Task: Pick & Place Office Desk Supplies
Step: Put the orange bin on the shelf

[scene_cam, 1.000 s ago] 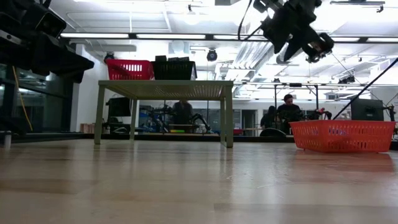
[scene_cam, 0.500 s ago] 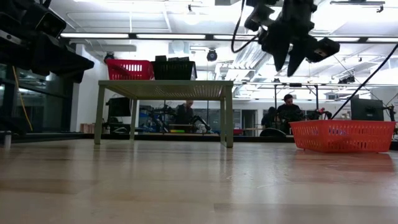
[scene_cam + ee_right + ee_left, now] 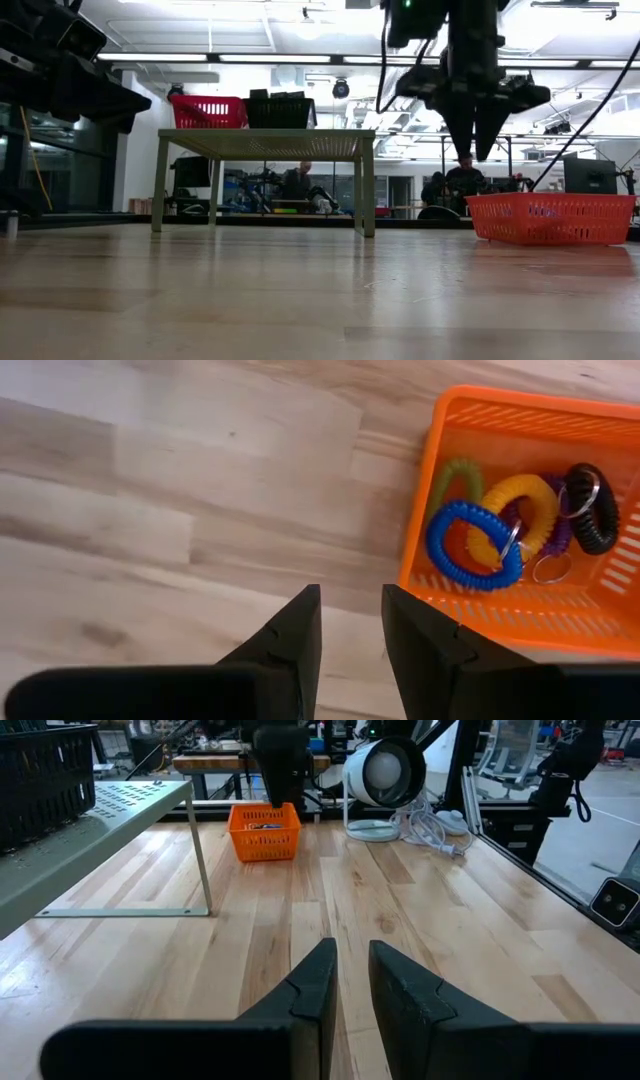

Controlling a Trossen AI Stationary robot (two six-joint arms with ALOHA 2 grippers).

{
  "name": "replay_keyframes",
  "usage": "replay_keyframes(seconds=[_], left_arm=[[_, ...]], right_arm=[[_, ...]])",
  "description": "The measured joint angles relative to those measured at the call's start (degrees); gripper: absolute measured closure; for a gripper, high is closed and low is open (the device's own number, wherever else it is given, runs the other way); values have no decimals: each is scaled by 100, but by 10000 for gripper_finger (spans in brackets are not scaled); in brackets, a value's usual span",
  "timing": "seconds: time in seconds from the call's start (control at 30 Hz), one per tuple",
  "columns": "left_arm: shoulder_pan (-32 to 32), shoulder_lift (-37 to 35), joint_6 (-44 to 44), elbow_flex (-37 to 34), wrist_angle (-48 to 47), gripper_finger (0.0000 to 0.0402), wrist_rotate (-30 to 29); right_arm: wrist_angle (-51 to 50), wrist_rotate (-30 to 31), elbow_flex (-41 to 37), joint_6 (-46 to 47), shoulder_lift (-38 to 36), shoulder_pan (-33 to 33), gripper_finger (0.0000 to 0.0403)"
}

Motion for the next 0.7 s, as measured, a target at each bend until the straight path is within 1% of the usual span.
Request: replay_keyframes(seconds=[0.2,0.47,0.7], left_arm=[[-2,9,0,0,2,345,-1],[-1,9,0,0,2,345,1],[-1,9,0,0,2,345,-1]], right_arm=[[-49,137,0,31,271,68,308],[-201,659,-23,173,316,309,308],[-173,740,-311,470,314,468,308]])
